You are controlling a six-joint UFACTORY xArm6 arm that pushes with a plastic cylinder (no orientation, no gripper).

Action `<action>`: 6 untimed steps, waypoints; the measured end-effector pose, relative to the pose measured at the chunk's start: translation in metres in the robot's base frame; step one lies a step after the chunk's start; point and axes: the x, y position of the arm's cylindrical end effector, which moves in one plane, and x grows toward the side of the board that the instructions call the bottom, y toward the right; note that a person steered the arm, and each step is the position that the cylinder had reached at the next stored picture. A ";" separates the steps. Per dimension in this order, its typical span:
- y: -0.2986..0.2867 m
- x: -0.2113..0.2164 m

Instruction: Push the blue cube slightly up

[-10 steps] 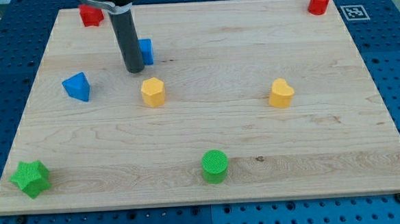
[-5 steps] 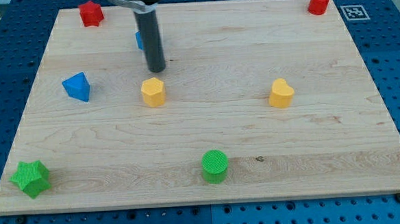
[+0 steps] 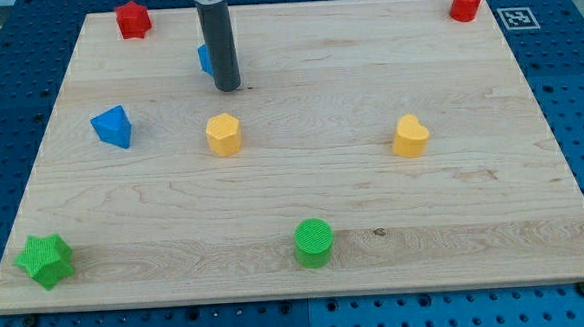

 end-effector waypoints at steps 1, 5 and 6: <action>0.000 -0.014; -0.006 -0.003; -0.010 -0.012</action>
